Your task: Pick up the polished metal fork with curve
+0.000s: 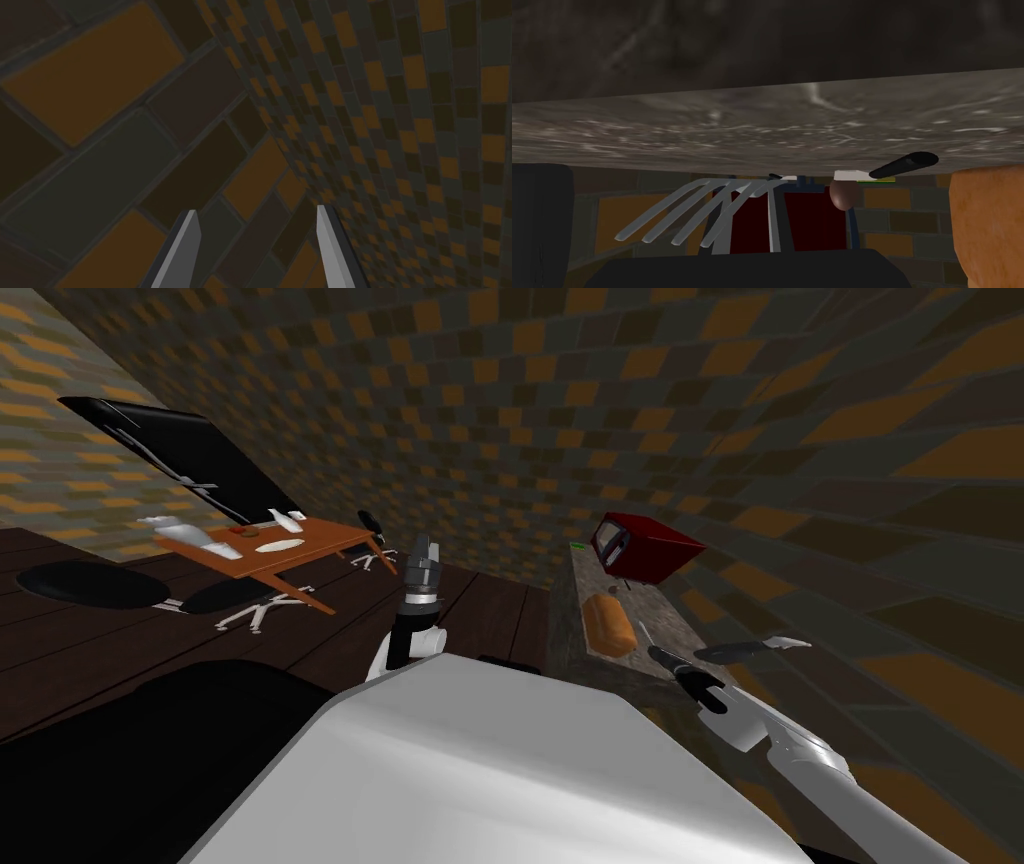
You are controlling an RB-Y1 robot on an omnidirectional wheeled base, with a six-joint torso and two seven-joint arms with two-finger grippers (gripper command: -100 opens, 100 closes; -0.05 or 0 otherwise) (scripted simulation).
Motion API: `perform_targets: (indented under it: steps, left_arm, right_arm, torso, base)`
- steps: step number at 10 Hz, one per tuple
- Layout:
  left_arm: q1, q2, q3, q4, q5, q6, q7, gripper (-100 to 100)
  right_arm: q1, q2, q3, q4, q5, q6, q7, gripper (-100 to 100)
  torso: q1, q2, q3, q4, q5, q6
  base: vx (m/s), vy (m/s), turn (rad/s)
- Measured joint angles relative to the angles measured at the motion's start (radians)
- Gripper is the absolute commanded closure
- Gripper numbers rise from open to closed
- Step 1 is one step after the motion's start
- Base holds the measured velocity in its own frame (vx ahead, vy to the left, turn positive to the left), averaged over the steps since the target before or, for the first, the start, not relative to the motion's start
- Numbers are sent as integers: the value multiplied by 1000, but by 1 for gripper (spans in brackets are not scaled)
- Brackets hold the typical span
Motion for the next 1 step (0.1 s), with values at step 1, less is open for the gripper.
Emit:
perform_targets:
  steps: [1]
  left_arm:
    - [0, 0, 0, 0, 0, 0, 0, 0]
  right_arm:
    - [1, -1, 1, -2, 0, -1, 0, 0]
  torso:
    - [-1, 2, 1, 0, -1, -2]
  base:
    - [6, 4, 10]
